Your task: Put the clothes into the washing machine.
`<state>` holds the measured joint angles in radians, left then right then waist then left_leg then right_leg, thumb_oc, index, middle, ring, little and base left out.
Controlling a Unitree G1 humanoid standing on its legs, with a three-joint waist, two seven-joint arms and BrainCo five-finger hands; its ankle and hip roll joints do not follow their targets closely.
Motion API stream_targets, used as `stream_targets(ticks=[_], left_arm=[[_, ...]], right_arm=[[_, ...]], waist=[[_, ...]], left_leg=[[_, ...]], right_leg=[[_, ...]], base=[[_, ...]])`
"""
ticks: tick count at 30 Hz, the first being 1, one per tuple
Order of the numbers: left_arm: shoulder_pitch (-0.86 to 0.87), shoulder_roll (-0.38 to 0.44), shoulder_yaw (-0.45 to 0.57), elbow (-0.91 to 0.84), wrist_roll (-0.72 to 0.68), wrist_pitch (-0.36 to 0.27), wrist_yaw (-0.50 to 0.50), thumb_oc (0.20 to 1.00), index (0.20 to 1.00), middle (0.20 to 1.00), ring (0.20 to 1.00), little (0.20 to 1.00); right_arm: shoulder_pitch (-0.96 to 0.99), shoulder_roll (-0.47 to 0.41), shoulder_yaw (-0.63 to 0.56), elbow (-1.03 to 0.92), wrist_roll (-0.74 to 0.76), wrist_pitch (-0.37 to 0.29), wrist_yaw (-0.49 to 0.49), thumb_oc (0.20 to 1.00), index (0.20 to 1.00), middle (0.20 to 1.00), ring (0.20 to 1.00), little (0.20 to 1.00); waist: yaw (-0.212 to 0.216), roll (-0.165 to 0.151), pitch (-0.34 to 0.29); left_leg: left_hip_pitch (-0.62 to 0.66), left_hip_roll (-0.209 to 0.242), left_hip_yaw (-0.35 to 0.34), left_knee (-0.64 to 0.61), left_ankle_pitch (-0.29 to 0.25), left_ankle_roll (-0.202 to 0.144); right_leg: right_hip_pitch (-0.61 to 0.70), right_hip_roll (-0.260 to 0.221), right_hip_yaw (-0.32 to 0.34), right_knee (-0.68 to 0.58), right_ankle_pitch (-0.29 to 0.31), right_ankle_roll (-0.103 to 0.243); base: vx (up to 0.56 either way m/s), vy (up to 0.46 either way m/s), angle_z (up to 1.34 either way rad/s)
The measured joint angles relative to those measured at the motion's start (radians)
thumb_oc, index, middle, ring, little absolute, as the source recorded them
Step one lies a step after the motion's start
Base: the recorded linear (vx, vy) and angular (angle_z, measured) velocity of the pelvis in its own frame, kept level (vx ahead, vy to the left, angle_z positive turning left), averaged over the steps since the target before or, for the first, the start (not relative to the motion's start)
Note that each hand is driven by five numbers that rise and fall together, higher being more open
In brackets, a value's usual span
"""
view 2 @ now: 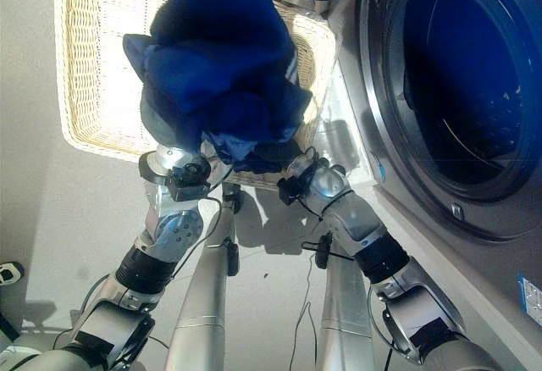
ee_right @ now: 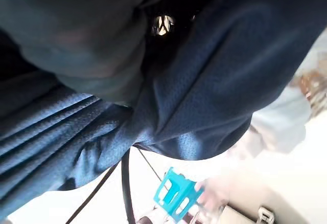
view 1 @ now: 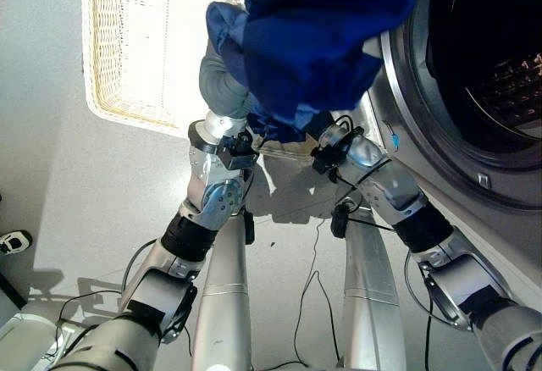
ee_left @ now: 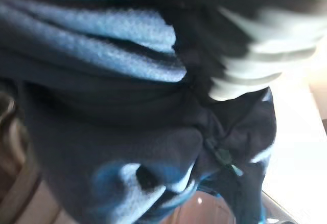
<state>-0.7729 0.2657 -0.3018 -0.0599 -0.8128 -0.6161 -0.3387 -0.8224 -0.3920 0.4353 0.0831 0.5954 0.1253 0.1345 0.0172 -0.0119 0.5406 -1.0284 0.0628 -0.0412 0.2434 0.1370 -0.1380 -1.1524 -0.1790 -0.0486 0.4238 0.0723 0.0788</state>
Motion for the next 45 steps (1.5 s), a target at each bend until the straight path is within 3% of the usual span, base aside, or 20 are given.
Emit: stream_targets(ticks=[7,8,9,10,11,12,13,18,30,37,45], left_arm=[[0.005,0.017,0.008,0.000,0.233,-0.034,0.279,0.200,0.200,0.200,0.200,0.200],[0.010,0.019,0.009,0.000,0.264,-0.032,0.326,0.244,0.244,0.244,0.244,0.244],[0.010,0.021,0.011,0.000,0.296,-0.029,0.378,0.382,0.382,0.382,0.382,0.382],[0.016,0.024,0.011,0.000,0.327,-0.020,0.444,0.460,0.460,0.460,0.460,0.460],[0.019,0.027,0.011,0.000,0.338,-0.002,0.488,0.711,0.711,0.711,0.711,0.711],[0.021,0.030,0.015,0.000,0.361,0.021,0.534,0.815,0.815,0.815,0.815,0.815],[0.022,0.033,0.015,0.000,0.366,0.033,0.553,1.000,1.000,1.000,1.000,1.000],[0.044,0.063,0.022,0.000,0.368,0.129,0.642,1.000,1.000,1.000,1.000,1.000],[0.059,0.100,0.018,0.001,0.409,0.266,0.663,1.000,1.000,1.000,1.000,1.000],[0.057,0.116,0.018,0.000,0.456,0.289,0.699,1.000,1.000,1.000,1.000,1.000],[0.065,0.127,0.021,0.002,0.508,0.308,0.805,1.000,1.000,1.000,1.000,1.000]], right_arm=[[0.007,-0.018,-0.018,-0.001,0.066,-0.004,0.012,0.200,0.200,0.200,0.200,0.200],[0.011,-0.018,-0.024,-0.002,0.067,-0.006,0.014,0.200,0.200,0.200,0.200,0.200],[0.017,-0.018,-0.032,-0.004,0.073,-0.010,0.016,0.200,0.200,0.200,0.200,0.200],[0.024,-0.018,-0.040,-0.005,0.088,-0.017,0.021,0.200,0.200,0.200,0.200,0.200],[0.028,-0.020,-0.044,-0.006,0.098,-0.024,0.021,0.200,0.200,0.200,0.200,0.200],[0.033,-0.023,-0.050,-0.013,0.107,-0.035,0.022,0.200,0.200,0.200,0.200,0.200],[0.038,-0.024,-0.055,-0.022,0.110,-0.041,0.022,0.200,0.200,0.200,0.200,0.200],[0.050,-0.026,-0.107,-0.073,0.172,-0.089,0.040,0.200,0.200,0.200,0.200,0.200],[0.087,-0.024,-0.151,-0.153,0.185,-0.171,0.052,0.200,0.200,0.200,0.200,0.200],[0.082,-0.022,-0.179,-0.163,0.184,-0.256,0.037,0.200,0.200,0.200,0.200,0.200],[0.091,-0.011,-0.213,-0.268,0.183,-0.358,0.036,0.200,0.200,0.200,0.200,0.200]], waist=[[0.000,0.000,0.000],[0.001,0.000,0.000],[0.001,0.000,0.000],[0.002,0.000,0.000],[0.003,0.000,0.000],[0.003,0.000,0.000],[0.004,0.000,0.000],[0.005,0.002,0.001],[0.024,0.003,0.002],[0.024,0.003,0.002],[0.022,0.003,0.002]], left_leg=[[0.000,0.000,-0.001,0.000,0.000,0.000],[0.000,0.000,-0.002,0.000,0.000,0.000],[0.000,0.000,-0.002,-0.001,0.000,0.000],[0.000,0.000,-0.002,-0.002,0.000,-0.001],[0.000,0.000,-0.003,-0.003,0.000,-0.001],[0.000,0.000,-0.003,-0.005,0.000,-0.001],[-0.001,0.000,-0.004,-0.005,0.000,-0.001],[-0.004,0.000,-0.007,-0.007,-0.001,-0.002],[-0.011,0.000,-0.016,0.001,-0.007,-0.008],[-0.014,-0.001,-0.016,0.001,-0.007,-0.008],[-0.014,0.000,-0.016,0.001,-0.007,-0.008]], right_leg=[[0.000,0.000,-0.001,0.001,-0.003,-0.001],[0.000,0.000,-0.001,0.001,-0.004,-0.001],[0.000,0.000,-0.002,0.001,-0.005,-0.001],[0.000,0.000,-0.002,0.001,-0.005,0.000],[0.000,0.000,-0.003,0.001,-0.006,0.000],[-0.001,0.000,-0.003,0.000,-0.007,-0.001],[-0.001,0.000,-0.004,0.000,-0.007,-0.001],[-0.003,-0.001,-0.008,0.000,-0.011,0.000],[-0.013,-0.005,-0.017,0.026,-0.031,-0.004],[-0.017,-0.006,-0.016,0.026,-0.031,-0.004],[-0.017,-0.005,-0.016,0.026,-0.031,-0.004]], base=[[0.00,0.000,0.00],[0.00,0.000,0.00],[0.00,0.000,0.00],[0.00,0.000,0.00],[0.00,0.000,0.00],[0.00,0.000,0.00],[0.00,0.000,0.00],[0.00,0.000,0.00],[0.00,0.006,0.01],[0.00,0.000,0.00],[0.00,0.000,0.00]])
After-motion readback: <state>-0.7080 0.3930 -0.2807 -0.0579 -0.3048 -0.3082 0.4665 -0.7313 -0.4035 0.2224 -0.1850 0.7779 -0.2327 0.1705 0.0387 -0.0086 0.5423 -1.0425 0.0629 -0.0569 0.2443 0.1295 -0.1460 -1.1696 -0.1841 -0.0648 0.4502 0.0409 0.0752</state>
